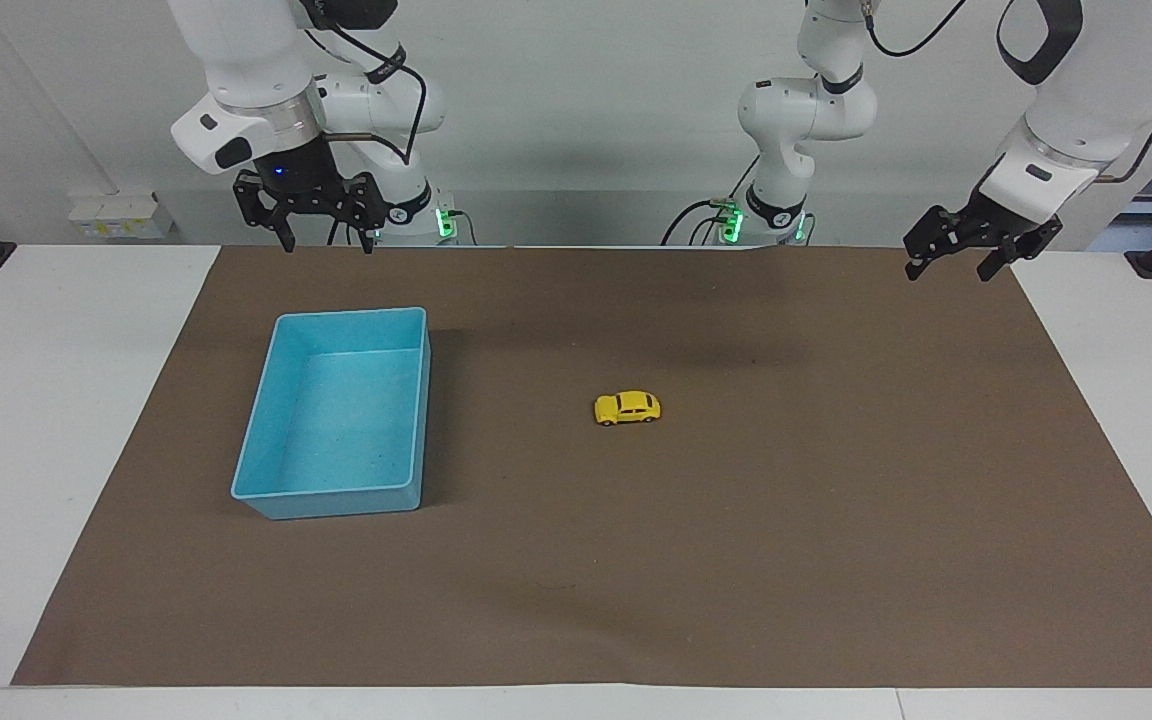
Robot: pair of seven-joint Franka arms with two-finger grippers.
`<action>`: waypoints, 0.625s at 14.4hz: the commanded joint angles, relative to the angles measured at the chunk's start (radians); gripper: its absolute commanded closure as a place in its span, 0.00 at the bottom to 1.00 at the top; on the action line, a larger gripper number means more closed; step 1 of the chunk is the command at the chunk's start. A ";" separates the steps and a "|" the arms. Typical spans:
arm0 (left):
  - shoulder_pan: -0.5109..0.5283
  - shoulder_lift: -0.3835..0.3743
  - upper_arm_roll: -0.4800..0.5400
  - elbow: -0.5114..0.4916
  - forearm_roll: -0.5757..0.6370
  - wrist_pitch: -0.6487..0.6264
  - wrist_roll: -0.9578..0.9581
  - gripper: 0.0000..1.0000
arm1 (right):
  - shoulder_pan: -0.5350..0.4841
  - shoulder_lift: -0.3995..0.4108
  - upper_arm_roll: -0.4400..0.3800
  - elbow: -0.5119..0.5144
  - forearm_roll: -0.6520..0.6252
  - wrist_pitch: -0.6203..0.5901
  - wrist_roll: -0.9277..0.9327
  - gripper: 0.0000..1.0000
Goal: Wind up and store yellow beetle car
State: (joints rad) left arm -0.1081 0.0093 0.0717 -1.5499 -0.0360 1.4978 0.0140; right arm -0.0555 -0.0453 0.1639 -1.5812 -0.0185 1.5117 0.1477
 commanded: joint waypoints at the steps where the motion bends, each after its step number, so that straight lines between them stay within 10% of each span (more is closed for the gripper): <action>1: -0.002 -0.009 -0.006 0.004 0.002 -0.014 0.015 0.00 | -0.049 -0.011 0.005 -0.020 0.018 0.012 -0.014 0.00; 9: -0.005 -0.011 -0.009 -0.007 -0.005 -0.010 0.171 0.00 | -0.052 -0.011 0.003 -0.019 0.018 0.012 -0.014 0.00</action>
State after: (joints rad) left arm -0.1095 0.0093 0.0582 -1.5501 -0.0365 1.4979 0.0979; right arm -0.0940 -0.0449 0.1622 -1.5843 -0.0181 1.5117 0.1476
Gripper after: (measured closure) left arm 0.000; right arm 0.000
